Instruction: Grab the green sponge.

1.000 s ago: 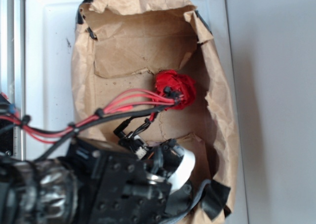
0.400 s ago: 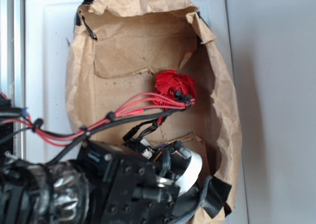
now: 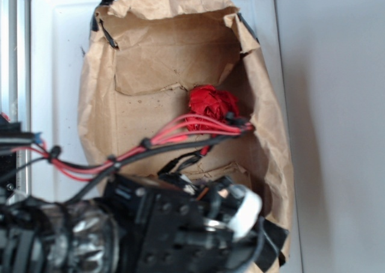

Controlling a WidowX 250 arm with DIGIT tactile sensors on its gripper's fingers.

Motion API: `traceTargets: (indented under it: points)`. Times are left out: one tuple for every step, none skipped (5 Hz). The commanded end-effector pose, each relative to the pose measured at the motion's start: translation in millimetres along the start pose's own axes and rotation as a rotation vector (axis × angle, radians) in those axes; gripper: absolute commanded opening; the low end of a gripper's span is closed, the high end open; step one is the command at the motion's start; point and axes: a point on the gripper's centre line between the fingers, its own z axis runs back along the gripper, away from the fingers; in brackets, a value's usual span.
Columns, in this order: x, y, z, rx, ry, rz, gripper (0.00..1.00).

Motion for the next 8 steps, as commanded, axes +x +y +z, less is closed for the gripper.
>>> traceTargets:
  points:
    - [42.2, 23.2, 73.8, -0.090, -0.009, -0.137, 0.00]
    - [51.7, 20.9, 89.8, -0.071, -0.023, -0.095, 0.00]
    - [55.9, 29.5, 107.2, -0.059, -0.004, -0.110, 0.00]
    - [67.1, 33.5, 125.5, -0.053, -0.012, -0.109, 0.00]
    - [73.8, 39.8, 142.7, -0.018, -0.028, -0.115, 0.00]
    - [78.4, 45.6, 152.1, 0.007, -0.072, -0.099, 0.00]
    - [76.9, 52.2, 159.1, 0.004, -0.084, -0.107, 0.00]
    - [71.3, 61.7, 162.3, -0.006, -0.097, -0.132, 0.00]
